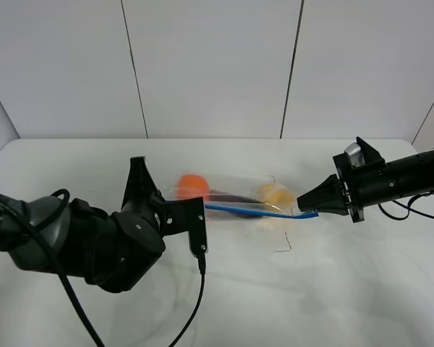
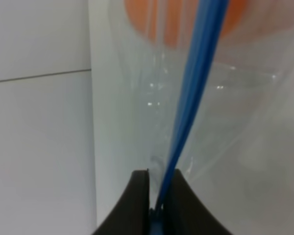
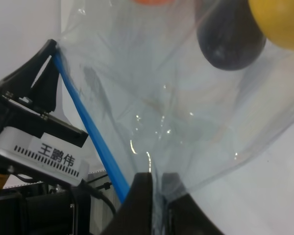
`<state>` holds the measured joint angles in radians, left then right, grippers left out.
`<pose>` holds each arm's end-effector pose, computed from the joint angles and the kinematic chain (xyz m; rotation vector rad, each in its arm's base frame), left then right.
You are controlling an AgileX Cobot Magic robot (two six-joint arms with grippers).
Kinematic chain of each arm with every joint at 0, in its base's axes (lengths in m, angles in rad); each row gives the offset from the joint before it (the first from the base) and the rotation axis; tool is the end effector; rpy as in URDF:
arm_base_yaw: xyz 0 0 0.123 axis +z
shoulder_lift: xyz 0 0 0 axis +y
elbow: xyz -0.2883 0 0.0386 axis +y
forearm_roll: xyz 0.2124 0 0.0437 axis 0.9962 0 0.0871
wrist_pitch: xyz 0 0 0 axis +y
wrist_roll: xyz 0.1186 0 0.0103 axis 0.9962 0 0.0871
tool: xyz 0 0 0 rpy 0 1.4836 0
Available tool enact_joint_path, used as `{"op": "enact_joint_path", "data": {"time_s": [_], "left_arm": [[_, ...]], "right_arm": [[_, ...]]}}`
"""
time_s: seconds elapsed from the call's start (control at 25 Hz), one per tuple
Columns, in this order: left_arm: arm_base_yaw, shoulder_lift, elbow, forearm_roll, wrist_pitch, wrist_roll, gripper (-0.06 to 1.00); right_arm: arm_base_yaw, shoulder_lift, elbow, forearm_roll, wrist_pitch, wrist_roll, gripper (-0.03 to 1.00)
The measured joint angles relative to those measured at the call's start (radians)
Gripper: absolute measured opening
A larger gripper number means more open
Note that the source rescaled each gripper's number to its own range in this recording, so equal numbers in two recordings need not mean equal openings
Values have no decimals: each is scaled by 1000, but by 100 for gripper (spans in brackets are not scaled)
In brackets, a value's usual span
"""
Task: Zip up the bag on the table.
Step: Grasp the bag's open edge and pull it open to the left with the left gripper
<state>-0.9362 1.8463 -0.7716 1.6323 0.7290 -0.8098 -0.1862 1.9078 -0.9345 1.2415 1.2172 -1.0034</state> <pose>0.2464 -0.2011 0.1526 1.6368 1.7059 0.8558 0.3001 0.0510 0.1766 -0.0052 2.5435 1.5244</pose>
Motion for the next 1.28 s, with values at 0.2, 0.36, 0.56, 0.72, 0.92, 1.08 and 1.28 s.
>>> {"op": "enact_joint_path", "data": {"time_s": [0.2,0.36,0.56,0.72,0.92,1.08,1.28], "left_arm": [[27,0,0,9,-2,0,0],[41,0,3,13,-6,0,0],[42,0,3,13,-7,0,0],[43,0,3,13,-10,-1,5],[50,0,3,1,-7,-15,53],[50,0,3,31,1,-70,72],[50,0,3,82,50,-83,75]], "right_arm": [[0,0,0,2,0,0,0],[0,0,0,3,0,-2,0],[0,0,0,3,0,-3,0],[0,0,0,3,0,-3,0],[-2,0,0,-11,-3,-6,0],[-3,0,0,-12,-3,-6,0],[-3,0,0,-12,-3,-6,0]]}}
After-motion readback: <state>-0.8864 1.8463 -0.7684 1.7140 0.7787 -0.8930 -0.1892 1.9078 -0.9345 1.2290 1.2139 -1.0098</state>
